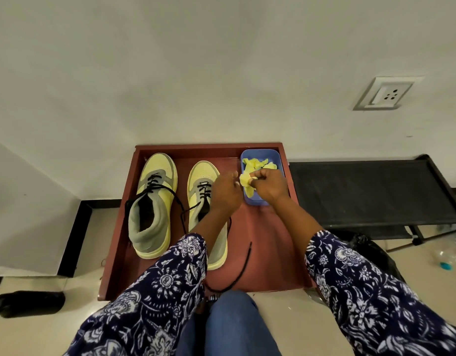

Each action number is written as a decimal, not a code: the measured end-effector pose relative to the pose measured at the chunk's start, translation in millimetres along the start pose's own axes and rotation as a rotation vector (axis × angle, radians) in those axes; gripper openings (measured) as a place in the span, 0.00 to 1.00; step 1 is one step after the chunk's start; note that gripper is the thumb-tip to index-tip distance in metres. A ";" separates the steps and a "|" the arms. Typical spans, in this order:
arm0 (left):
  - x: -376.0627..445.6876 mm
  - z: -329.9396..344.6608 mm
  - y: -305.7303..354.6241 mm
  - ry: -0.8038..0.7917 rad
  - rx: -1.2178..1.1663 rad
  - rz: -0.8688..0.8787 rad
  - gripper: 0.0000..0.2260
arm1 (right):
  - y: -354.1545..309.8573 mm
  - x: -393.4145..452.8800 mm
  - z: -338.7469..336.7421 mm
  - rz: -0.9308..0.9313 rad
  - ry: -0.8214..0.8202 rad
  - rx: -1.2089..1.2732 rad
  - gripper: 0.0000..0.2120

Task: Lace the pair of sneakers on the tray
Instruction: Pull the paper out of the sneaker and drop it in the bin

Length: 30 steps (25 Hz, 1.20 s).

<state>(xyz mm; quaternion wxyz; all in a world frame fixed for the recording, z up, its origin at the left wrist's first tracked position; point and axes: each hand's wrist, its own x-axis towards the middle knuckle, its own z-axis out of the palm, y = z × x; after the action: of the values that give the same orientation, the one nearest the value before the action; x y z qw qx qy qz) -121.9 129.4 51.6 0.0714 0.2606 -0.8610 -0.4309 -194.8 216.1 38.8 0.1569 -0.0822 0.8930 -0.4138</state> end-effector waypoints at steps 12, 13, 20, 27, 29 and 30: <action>-33.0 -40.6 -37.5 0.098 -0.259 -0.185 0.07 | -29.1 -79.8 32.0 0.293 -0.270 0.840 0.07; -33.7 -40.0 -41.4 0.081 -0.291 -0.203 0.08 | -26.6 -81.1 33.7 0.302 -0.276 0.877 0.07; -61.1 -53.8 -62.1 -0.068 -0.265 -0.192 0.03 | -20.2 -112.7 47.7 0.289 -0.265 0.884 0.05; -84.0 -66.3 -63.3 -0.253 0.214 -0.042 0.14 | 12.1 -112.8 56.7 0.304 0.031 0.681 0.05; -87.9 -63.0 -66.0 -0.312 0.350 0.010 0.17 | 26.0 -110.8 57.6 0.328 0.159 0.545 0.03; -88.8 -60.3 -68.0 -0.327 0.394 0.040 0.17 | 30.0 -112.8 58.3 0.338 0.182 0.508 0.02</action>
<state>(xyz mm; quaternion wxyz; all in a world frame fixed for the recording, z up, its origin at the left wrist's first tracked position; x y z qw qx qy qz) 1.3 98.8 45.0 -0.1127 0.1794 -0.9334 -0.2897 -69.2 225.0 4.3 0.1582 0.1465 0.7726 -0.5971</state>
